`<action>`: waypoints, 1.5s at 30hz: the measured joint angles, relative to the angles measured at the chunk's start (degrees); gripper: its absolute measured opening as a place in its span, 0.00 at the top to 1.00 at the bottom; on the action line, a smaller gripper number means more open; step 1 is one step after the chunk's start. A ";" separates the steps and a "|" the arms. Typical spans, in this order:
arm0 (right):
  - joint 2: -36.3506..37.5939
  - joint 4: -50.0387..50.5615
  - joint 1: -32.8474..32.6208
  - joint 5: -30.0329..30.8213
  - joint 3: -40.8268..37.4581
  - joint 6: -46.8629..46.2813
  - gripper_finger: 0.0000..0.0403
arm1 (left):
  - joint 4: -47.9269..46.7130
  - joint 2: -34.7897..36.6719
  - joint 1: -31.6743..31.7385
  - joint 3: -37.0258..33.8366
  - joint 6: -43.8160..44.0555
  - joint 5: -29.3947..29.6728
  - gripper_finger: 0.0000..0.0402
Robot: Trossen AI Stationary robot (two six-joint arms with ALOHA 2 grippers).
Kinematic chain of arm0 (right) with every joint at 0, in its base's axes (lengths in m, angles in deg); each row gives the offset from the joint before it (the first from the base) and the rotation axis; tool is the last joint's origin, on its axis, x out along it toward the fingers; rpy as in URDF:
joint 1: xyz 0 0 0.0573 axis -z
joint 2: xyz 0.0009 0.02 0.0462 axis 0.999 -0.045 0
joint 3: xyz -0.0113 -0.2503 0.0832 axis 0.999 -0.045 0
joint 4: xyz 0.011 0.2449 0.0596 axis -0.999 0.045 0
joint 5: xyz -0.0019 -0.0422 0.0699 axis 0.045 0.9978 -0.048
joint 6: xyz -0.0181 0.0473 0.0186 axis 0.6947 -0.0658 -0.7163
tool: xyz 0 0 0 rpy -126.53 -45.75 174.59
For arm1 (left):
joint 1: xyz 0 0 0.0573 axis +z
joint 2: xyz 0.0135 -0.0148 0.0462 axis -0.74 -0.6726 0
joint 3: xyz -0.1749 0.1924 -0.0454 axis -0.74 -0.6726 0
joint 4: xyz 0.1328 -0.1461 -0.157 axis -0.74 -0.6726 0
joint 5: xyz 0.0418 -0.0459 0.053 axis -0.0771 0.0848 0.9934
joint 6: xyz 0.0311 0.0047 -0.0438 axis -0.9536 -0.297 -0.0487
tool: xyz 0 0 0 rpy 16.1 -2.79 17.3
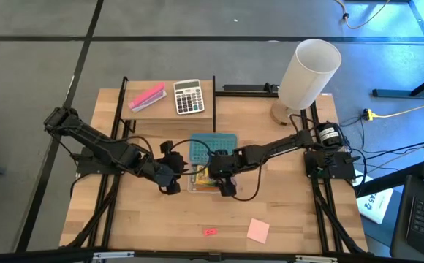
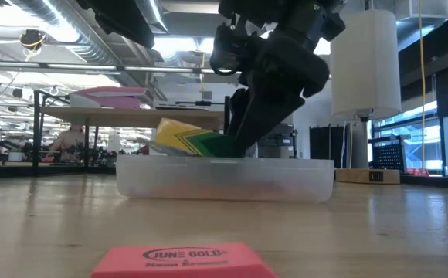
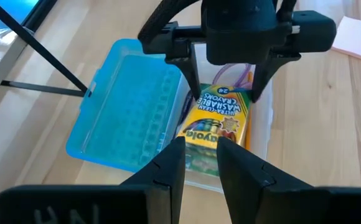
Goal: Pack school essentials
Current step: Put the yellow crayon box into the blue supply box
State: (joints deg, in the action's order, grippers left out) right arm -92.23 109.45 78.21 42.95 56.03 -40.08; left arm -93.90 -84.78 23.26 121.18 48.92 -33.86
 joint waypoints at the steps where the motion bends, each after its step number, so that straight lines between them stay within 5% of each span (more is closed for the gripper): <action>1: 0.00 -0.11 0.00 0.00 0.00 -0.15 0.15 | -0.02 0.00 0.00 0.00 0.00 0.00 0.79; 45: 0.00 -1.42 0.37 -0.41 0.00 -0.12 0.15 | -0.04 0.00 0.00 0.00 -0.02 -0.02 0.79</action>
State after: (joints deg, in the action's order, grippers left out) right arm -92.23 108.03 78.58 42.54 56.03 -40.20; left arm -93.94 -84.78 23.26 121.18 48.90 -33.88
